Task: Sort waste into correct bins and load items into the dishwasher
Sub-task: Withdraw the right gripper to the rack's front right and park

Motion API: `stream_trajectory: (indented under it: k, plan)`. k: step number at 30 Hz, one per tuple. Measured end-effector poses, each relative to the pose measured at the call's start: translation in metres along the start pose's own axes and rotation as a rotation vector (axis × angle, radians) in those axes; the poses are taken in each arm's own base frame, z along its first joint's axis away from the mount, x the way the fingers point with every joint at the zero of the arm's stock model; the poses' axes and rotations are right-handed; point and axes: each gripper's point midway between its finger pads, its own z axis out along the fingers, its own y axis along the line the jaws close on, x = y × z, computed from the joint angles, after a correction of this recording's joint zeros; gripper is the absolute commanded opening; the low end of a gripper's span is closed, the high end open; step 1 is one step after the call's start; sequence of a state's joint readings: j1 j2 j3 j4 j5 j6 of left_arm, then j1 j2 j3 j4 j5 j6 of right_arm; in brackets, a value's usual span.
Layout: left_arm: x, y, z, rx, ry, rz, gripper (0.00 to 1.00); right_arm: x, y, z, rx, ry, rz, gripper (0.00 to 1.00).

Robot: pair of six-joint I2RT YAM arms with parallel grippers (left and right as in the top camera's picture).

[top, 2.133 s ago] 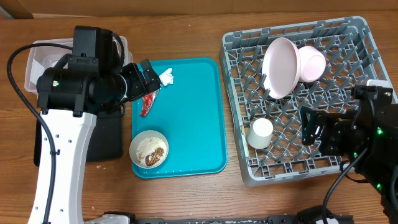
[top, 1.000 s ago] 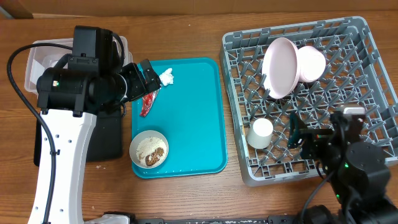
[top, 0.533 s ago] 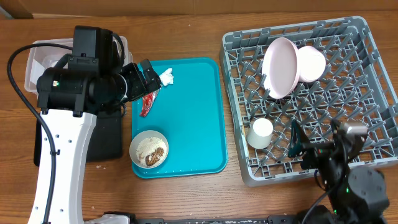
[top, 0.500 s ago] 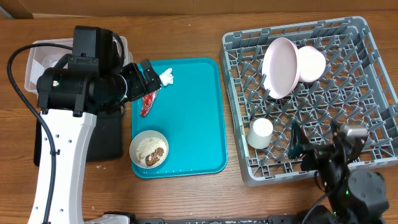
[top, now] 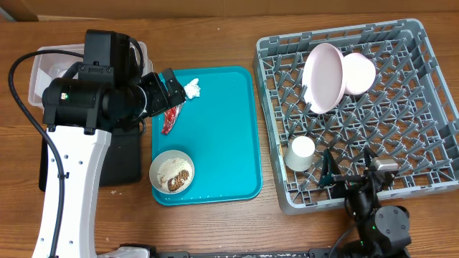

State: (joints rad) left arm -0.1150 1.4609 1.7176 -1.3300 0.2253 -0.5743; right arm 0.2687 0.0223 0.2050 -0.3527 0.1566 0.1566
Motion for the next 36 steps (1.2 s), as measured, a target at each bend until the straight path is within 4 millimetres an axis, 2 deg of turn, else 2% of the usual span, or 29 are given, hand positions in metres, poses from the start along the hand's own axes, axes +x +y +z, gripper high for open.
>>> stream_trajectory:
  k: [10, 23, 36]
  plan:
    - [0.000, 0.000, 0.000, 0.000, 0.000, 0.000, 1.00, 0.020, -0.002, 0.016, -0.013, -0.060, 0.008, 1.00]
    - [0.000, 0.000, 0.000, -0.001, 0.000, 0.000, 1.00, 0.019, 0.010, 0.017, -0.069, -0.093, 0.011, 1.00]
    - [0.000, 0.000, 0.000, -0.001, 0.000, 0.000, 1.00, 0.019, 0.010, 0.017, -0.069, -0.092, 0.012, 1.00]
